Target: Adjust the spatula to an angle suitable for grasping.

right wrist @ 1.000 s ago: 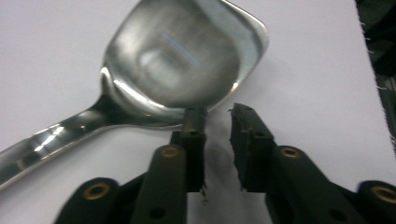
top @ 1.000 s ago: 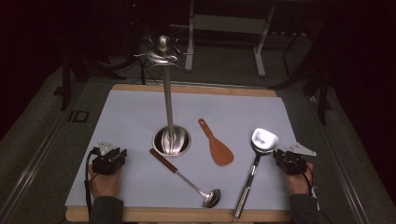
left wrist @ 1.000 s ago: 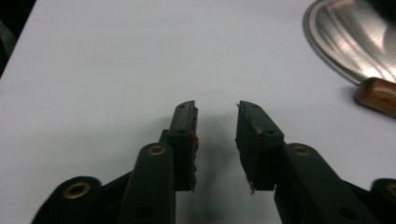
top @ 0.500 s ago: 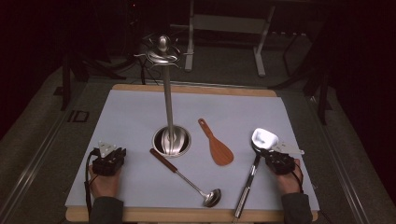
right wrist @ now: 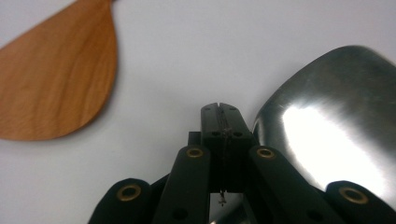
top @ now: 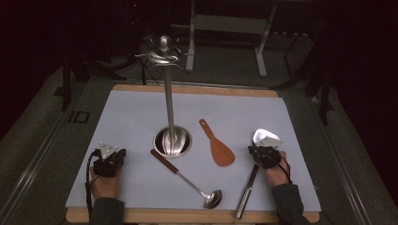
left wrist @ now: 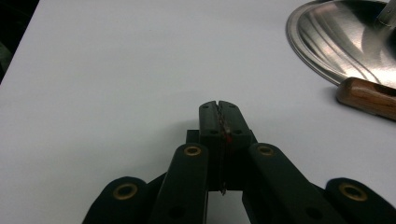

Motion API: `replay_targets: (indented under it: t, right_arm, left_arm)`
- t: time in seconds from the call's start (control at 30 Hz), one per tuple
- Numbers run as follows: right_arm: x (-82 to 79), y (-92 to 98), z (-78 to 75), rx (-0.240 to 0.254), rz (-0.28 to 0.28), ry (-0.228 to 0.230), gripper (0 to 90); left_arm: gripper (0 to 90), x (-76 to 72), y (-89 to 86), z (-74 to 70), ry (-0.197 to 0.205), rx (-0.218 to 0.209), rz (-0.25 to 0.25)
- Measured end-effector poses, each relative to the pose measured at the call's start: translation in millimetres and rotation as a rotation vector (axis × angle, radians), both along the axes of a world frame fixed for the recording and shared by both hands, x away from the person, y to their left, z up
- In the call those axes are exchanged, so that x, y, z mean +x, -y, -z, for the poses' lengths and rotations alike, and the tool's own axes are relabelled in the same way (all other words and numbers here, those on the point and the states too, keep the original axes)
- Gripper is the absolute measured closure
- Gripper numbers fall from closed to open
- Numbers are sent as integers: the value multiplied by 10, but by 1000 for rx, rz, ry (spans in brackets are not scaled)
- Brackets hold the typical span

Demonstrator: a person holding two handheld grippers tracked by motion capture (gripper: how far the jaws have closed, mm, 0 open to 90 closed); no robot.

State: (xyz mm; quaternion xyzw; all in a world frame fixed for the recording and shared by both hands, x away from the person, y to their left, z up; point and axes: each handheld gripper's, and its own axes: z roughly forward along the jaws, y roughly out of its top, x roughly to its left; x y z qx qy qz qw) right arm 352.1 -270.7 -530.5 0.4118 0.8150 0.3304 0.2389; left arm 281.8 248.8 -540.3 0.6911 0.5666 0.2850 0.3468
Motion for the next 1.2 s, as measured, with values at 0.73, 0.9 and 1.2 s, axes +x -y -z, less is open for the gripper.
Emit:
replay_targets:
  t: [0.73, 0.9, 1.2]
  right_arm:
    - [406, 422, -20, -59, 138, -49, 900]
    - [461, 568, -32, -34, 194, -58, 900]
    - [-47, 529, -149, 115, 78, -3, 900]
  left_arm:
    - [890, -2, 27, 1, -2, 22, 5]
    - [889, -2, 32, 2, -1, 26, 7]
    - [889, -9, 46, 1, 1, 36, 11]
